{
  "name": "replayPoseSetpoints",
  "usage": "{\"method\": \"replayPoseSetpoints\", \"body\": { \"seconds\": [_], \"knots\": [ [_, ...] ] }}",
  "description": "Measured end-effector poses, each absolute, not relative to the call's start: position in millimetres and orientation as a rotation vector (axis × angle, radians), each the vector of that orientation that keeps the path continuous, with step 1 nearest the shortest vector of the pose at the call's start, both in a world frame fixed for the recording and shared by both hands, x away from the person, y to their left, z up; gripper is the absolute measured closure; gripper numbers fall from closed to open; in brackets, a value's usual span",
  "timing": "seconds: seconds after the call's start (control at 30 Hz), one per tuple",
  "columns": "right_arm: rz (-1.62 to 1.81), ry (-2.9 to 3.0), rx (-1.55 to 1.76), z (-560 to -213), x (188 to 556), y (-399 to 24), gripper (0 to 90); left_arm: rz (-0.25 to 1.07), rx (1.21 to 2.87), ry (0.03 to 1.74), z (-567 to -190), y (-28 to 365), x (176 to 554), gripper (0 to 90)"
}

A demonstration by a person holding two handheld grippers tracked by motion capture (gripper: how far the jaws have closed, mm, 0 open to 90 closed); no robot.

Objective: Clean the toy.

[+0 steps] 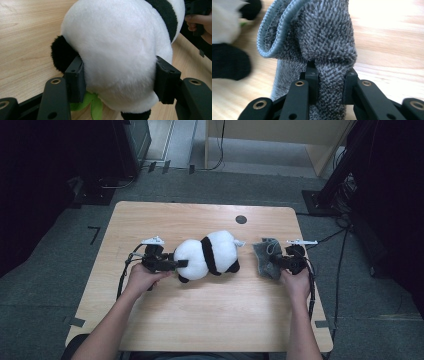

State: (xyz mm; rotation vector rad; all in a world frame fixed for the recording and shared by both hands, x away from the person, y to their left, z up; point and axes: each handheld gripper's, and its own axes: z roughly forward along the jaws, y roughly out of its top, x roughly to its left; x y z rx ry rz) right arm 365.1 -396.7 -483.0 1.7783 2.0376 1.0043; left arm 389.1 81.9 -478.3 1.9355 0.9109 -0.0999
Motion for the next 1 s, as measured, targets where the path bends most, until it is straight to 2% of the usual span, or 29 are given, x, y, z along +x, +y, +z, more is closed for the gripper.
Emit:
{"method": "replayPoseSetpoints", "body": {
  "seconds": [0.27, 0.37, 0.7, 0.93, 1.0],
  "knots": [
    [0.948, 2.044, 1.713, -499, 370, -402, 64.3, -0.1, 1.927, 0.909, -480, 82, 390, 37.2],
    [0.956, 2.019, 1.729, -499, 371, -405, 54.6, -0.097, 1.926, 0.909, -480, 82, 390, 36.7],
    [1.126, 1.993, 1.636, -480, 364, -410, 32.6, -0.088, 1.927, 0.904, -480, 82, 389, 35.1],
    [1.135, 2.029, 1.559, -467, 358, -401, 24.1, -0.098, 1.925, 0.904, -481, 83, 390, 32.5],
    [1.153, 2.023, 1.547, -464, 357, -398, 16.8, -0.095, 1.925, 0.903, -482, 83, 390, 31.6]
  ]
}}
